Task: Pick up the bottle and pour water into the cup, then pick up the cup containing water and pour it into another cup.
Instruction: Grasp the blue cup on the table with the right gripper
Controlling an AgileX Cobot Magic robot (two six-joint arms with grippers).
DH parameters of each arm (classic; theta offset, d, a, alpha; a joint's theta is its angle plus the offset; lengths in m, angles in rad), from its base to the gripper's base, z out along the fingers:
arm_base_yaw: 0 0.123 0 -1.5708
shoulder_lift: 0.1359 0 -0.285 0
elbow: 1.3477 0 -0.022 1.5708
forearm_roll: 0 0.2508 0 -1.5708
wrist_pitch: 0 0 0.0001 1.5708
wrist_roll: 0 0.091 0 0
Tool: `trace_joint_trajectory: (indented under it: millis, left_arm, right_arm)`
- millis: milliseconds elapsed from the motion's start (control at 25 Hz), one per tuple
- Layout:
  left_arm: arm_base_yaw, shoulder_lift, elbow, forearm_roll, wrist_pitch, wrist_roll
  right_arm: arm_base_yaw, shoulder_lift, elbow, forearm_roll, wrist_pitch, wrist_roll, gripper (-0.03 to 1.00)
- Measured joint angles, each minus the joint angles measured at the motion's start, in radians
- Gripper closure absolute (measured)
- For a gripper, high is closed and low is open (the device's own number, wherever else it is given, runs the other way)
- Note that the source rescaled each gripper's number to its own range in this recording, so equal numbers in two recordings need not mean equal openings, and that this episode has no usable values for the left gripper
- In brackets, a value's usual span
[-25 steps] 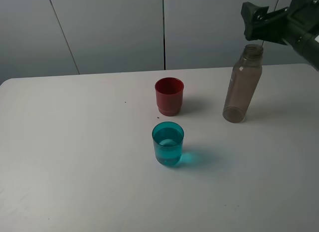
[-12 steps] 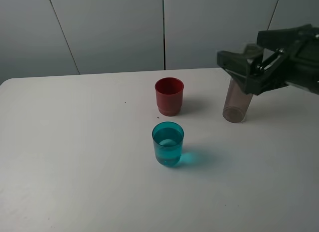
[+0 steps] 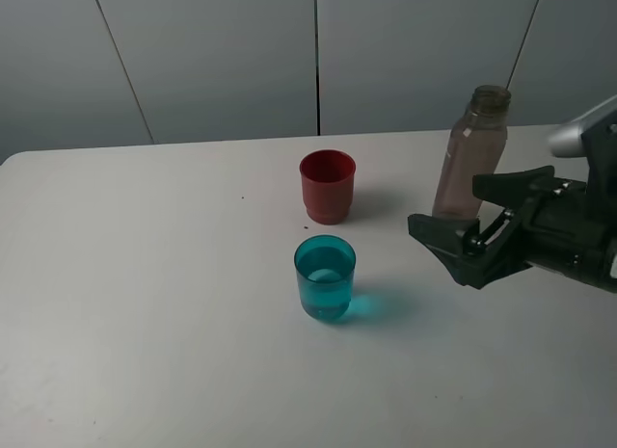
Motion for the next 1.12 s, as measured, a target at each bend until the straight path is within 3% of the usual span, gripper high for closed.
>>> trace_joint_trajectory:
  millis: [200,320,520,760,1120]
  left_arm:
    - [0.0,0.0,0.0,0.0,0.0,0.0]
    - [0.0,0.0,0.0,0.0,0.0,0.0]
    - [0.0,0.0,0.0,0.0,0.0,0.0]
    - [0.0,0.0,0.0,0.0,0.0,0.0]
    - [0.0,0.0,0.0,0.0,0.0,0.0]
  right_arm:
    - [0.0,0.133,0.0,-0.054,-0.05,-0.029,-0.03]
    - [0.0,0.218,0.0,-0.058,-0.09,-0.109,-0.03]
    - [0.0,0.371,-0.002,-0.058,-0.25,-0.266,-0.03]
    - [0.0,0.553,-0.006,-0.078,-0.436,-0.365,-0.03]
    - [0.0,0.699,-0.052,-0.16,-0.478,-0.391,-0.03]
